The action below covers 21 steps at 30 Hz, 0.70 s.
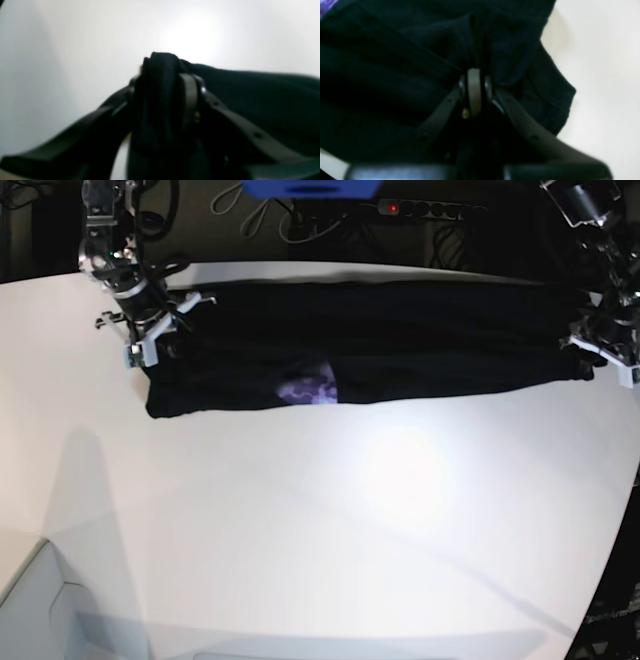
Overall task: Layout the t-shirt on the table in an organized manner, then fold the t-shirt properly
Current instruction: 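Tuck the protruding sleeve under with the right gripper and straighten the fold, then hold the strip ends with both grippers and pull it taut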
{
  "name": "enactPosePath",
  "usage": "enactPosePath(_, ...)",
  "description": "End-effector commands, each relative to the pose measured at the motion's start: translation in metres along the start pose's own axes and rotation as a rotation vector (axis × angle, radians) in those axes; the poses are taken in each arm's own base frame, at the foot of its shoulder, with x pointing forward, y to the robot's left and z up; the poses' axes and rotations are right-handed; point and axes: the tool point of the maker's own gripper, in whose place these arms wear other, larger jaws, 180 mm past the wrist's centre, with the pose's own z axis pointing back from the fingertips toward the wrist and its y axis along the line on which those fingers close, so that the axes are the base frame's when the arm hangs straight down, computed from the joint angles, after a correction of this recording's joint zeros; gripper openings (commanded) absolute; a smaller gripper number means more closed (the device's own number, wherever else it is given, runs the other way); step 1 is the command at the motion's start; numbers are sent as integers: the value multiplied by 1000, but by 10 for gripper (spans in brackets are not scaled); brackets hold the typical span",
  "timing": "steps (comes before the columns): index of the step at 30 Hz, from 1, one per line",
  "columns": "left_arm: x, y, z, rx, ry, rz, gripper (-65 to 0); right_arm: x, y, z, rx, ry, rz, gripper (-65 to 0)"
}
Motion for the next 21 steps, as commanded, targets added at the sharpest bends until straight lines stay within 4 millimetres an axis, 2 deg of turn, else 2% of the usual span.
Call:
enactPosePath(1, 25, 0, 5, -3, -67, -25, -373, -16, 4, 1, 12, 67, 5, -650)
enactPosePath(4, 33, -1, 12, 2, -90, -56, -237, -16, 5, 1, 13, 66, 2, -619)
enactPosePath(7, 34, -2, 13, 2, -93, -60, -164, -15, 11, 0, 18, 61, -15, -578)
enactPosePath(10, 36, -2, 14, 3, -100, -64, -160, -15, 12, 0, 19, 58, -22, -559)
enactPosePath(19, 45, -1, 24, -55, -162, 29, -160, -15, 20, -2, 28, 55, -41, -557)
enactPosePath(21, 44, 9, 30, -36, -176, 60, -159, -15, 20, -2, 28, 56, -41, -557)
